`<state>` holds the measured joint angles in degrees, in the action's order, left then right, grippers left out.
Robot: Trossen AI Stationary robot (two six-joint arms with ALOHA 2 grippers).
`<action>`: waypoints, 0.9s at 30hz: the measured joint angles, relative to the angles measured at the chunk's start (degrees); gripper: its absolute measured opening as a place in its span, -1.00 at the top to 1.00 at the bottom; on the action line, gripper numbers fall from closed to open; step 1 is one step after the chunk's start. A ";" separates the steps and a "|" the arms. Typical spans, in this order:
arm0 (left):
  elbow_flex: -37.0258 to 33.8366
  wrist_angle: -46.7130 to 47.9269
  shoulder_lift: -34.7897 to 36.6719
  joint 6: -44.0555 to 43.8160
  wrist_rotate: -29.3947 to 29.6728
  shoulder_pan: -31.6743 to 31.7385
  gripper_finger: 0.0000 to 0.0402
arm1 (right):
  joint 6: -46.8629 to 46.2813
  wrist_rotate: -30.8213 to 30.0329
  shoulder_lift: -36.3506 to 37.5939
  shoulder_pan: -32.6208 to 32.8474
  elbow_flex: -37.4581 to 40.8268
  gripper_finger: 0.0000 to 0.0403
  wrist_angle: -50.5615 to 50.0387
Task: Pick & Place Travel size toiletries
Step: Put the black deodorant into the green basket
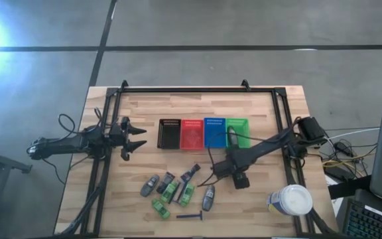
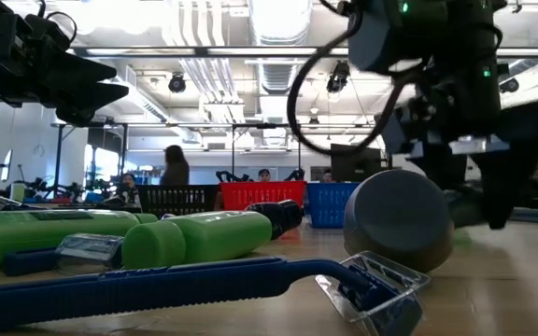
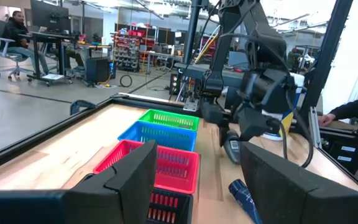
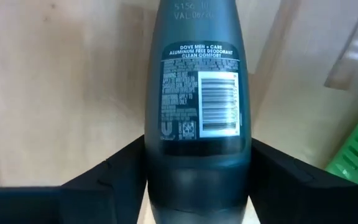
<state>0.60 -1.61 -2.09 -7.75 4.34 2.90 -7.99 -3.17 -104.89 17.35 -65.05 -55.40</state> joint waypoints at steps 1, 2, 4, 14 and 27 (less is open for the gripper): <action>0.00 0.00 0.00 0.00 -0.02 0.01 -0.17 | -0.19 -0.01 0.29 0.04 -0.33 -0.17 -0.33; 0.00 0.00 0.00 0.00 -0.02 0.01 -0.17 | -0.36 0.03 0.66 0.27 -0.61 -0.22 -0.46; 0.00 0.00 0.00 0.01 -0.01 0.00 -0.17 | 0.88 0.08 0.85 0.92 -1.28 -0.32 -1.35; 0.00 0.00 0.00 0.01 -0.04 0.02 -0.17 | -12.12 -3.79 1.36 4.52 -6.86 -0.67 -11.10; 0.00 0.00 0.00 0.01 0.03 0.01 -0.17 | -102.19 5.86 4.23 1.30 -12.29 -0.62 -9.09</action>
<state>0.60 -1.61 -2.09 -7.74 4.37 2.91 -110.18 2.70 -100.66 18.65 -77.34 -64.49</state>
